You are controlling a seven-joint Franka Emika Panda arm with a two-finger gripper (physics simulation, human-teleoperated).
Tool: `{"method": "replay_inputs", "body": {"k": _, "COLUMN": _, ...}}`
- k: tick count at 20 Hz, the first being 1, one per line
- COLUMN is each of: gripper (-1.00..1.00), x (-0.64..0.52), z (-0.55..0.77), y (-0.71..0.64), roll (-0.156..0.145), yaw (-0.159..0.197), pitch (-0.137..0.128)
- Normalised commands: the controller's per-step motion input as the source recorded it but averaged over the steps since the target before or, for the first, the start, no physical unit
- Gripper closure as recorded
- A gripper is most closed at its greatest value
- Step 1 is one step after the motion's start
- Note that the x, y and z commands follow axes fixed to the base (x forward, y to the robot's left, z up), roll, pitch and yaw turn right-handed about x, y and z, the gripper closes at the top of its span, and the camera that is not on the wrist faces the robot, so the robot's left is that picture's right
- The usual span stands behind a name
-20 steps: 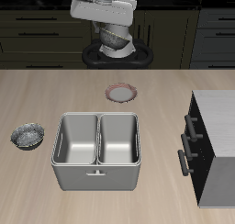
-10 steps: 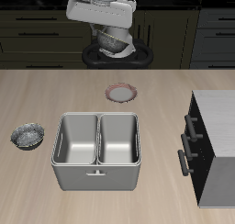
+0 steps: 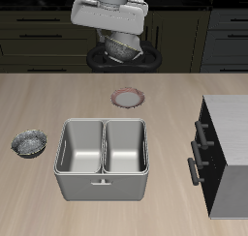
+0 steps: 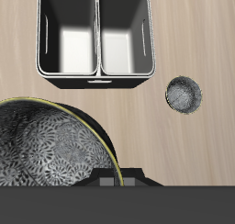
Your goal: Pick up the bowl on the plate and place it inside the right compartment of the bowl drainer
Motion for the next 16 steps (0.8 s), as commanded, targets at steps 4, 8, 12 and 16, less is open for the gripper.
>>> {"method": "replay_inputs", "body": {"k": 4, "gripper": 1.00, "x": 0.29, "z": 0.00, "y": -0.06, "roll": -0.037, "yaw": 0.008, "pitch": 0.018}}
{"method": "replay_inputs", "body": {"k": 8, "gripper": 1.00, "x": 0.27, "z": 0.00, "y": -0.13, "roll": -0.031, "yaw": 0.028, "pitch": 0.004}}
{"method": "replay_inputs", "body": {"k": 12, "gripper": 1.00, "x": 0.45, "z": 0.05, "y": -0.19, "roll": -0.042, "yaw": 0.028, "pitch": 0.004}}
{"method": "replay_inputs", "body": {"k": 16, "gripper": 1.00, "x": 0.26, "z": 0.12, "y": -0.05, "roll": -0.021, "yaw": -0.006, "pitch": -0.014}}
